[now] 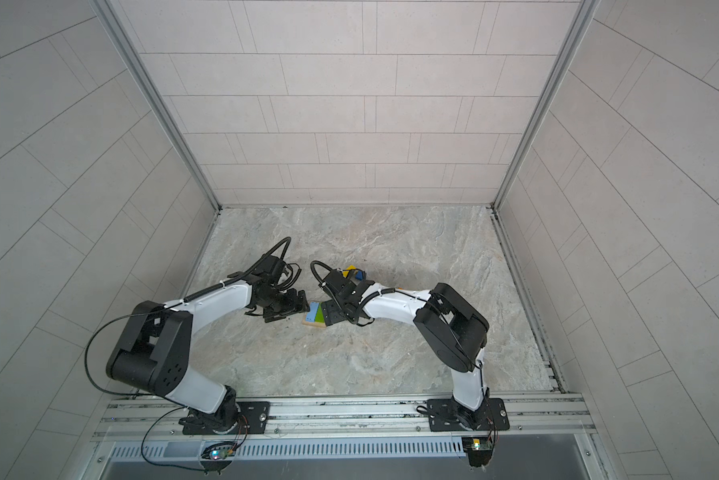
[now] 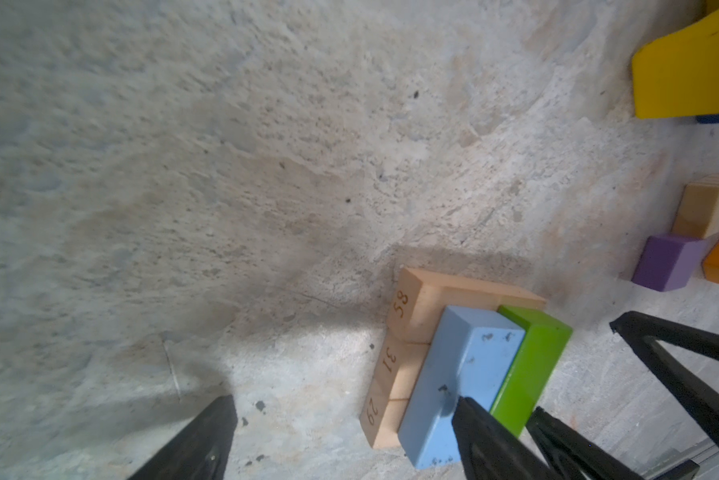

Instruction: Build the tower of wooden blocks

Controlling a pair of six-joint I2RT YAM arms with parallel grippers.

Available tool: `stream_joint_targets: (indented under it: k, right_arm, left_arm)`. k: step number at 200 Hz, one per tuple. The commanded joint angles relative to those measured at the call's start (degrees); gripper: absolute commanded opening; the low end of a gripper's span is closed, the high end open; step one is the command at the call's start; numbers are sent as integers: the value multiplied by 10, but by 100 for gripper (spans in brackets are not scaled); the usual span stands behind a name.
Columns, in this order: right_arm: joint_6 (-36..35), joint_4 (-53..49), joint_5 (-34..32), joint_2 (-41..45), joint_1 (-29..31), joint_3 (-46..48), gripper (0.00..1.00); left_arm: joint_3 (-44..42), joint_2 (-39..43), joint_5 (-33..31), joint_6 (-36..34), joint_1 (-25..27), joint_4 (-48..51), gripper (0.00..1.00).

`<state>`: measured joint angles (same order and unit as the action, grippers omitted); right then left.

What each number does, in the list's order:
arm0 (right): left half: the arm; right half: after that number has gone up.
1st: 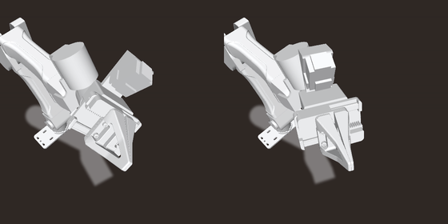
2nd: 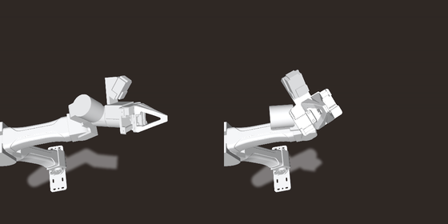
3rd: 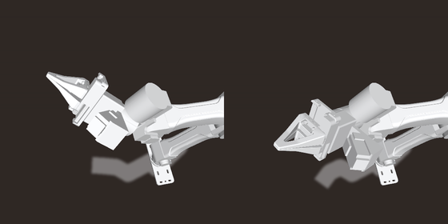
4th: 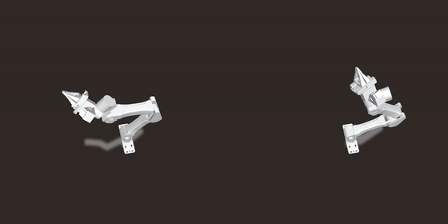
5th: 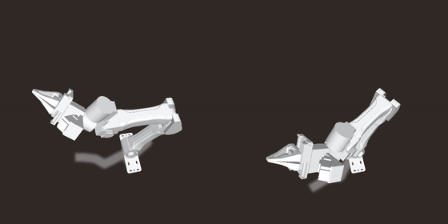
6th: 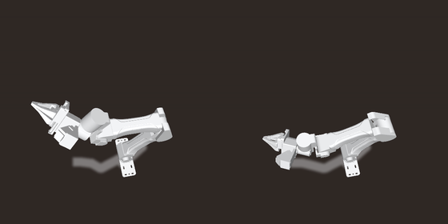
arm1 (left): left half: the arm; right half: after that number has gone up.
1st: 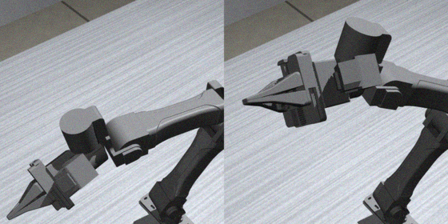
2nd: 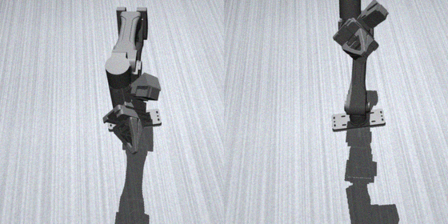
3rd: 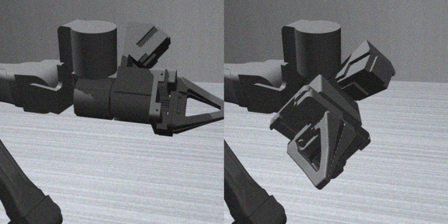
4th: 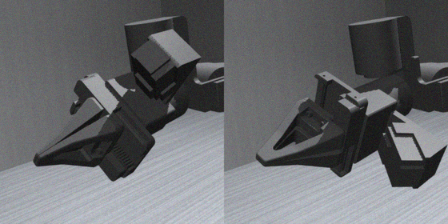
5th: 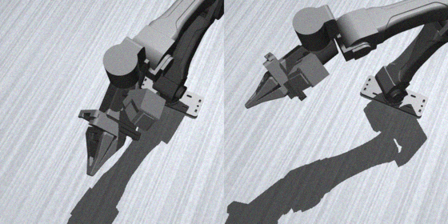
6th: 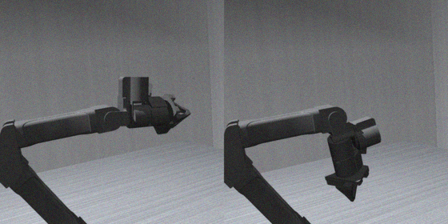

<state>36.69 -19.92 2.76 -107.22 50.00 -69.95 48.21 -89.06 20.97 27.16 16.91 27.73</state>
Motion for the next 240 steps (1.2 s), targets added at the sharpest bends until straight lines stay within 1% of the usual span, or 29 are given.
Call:
stream_joint_targets:
  k: [1,61,108,158,240]
  right_arm:
    - [6,-8,-5,-7,6,-13,85]
    - [1,-15,-26,11,4,-10,85]
    - [-4,-19,-31,32,-23,-8,85]
    - [-9,-30,-38,10,-45,-29,85]
    - [-15,-35,-45,-38,-50,-69,85]
  left_arm:
    - [8,-4,-1,-8,3,9,89]
    - [9,0,-2,-8,3,12,89]
    - [14,16,-4,-7,3,22,89]
    - [17,30,-3,-5,2,28,89]
    - [18,26,-6,-5,3,30,89]
